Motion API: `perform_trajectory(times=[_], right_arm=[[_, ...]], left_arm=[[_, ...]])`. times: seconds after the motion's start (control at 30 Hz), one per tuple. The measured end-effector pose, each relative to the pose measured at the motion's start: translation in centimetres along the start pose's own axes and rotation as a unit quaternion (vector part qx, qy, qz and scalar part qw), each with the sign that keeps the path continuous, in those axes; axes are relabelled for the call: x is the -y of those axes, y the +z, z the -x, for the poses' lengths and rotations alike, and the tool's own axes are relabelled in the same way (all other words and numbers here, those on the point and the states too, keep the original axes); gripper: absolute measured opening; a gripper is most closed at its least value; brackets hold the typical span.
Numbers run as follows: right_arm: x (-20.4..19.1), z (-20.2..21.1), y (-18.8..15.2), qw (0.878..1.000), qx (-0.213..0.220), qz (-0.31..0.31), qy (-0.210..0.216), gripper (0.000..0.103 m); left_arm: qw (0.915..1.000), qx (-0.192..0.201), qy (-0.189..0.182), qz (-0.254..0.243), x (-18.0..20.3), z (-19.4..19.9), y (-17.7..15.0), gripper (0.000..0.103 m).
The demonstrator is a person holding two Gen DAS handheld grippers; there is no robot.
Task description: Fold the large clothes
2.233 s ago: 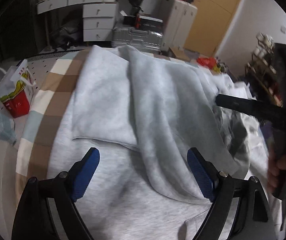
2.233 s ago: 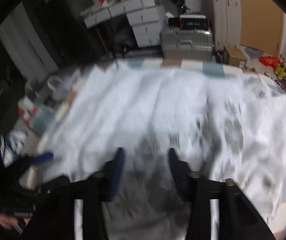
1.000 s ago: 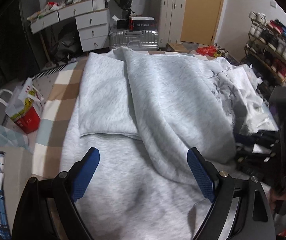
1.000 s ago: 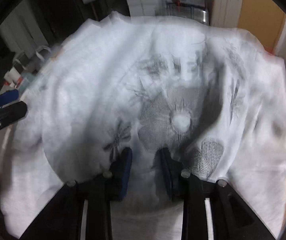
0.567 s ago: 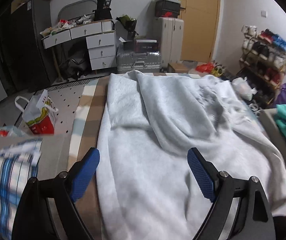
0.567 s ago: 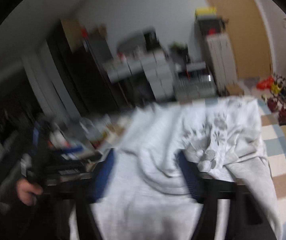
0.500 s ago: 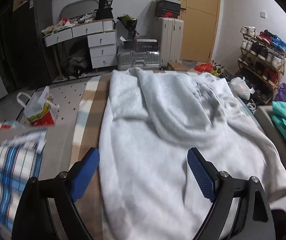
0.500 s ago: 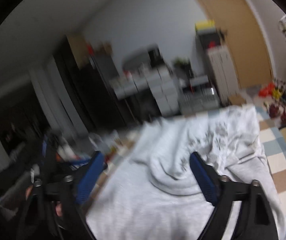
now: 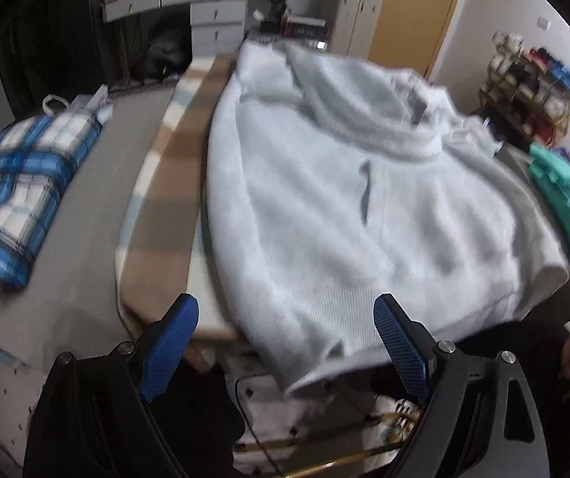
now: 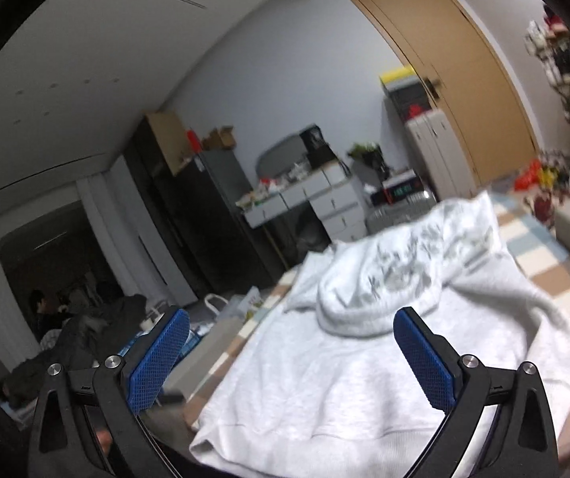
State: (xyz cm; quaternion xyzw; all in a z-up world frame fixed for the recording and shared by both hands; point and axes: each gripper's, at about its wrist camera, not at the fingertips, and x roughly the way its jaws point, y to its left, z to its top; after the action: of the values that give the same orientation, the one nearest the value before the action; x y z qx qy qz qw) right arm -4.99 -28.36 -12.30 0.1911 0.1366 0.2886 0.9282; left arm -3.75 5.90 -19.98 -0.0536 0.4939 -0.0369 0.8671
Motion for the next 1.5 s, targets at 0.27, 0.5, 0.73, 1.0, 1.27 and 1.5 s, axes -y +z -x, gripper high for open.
perform_trajectory(times=[0.27, 0.5, 0.73, 1.0, 1.27, 1.5], right_arm=[[0.9, -0.1, -0.5, 0.999, -0.021, -0.024, 0.002, 0.103], [0.9, 0.0, -0.6, 0.999, -0.028, -0.028, 0.003, 0.103], [0.8, 0.5, -0.3, 0.999, -0.03, -0.038, 0.0, 0.103], [1.2, 0.7, -0.2, 0.998, -0.03, -0.053, -0.004, 0.103], [2.5, 0.8, 0.0, 0.995, -0.04, -0.089, 0.008, 0.103], [3.0, 2.0, 0.6, 0.995, -0.008, -0.095, -0.011, 0.103]], left_arm=[[0.9946, -0.032, 0.008, -0.098, 2.6, -2.8, -2.0, 0.087], [0.9922, -0.048, 0.039, -0.108, 1.1, -5.3, -1.4, 0.029], [0.9998, 0.011, -0.003, -0.019, -2.7, -1.9, -1.8, 0.004], [0.9897, 0.039, -0.024, 0.135, -7.8, -1.1, -3.3, 0.006], [0.986, 0.056, -0.026, 0.155, -7.1, 1.5, -4.3, 0.027], [0.989, 0.064, -0.065, 0.117, -6.8, 1.8, -3.1, 0.065]])
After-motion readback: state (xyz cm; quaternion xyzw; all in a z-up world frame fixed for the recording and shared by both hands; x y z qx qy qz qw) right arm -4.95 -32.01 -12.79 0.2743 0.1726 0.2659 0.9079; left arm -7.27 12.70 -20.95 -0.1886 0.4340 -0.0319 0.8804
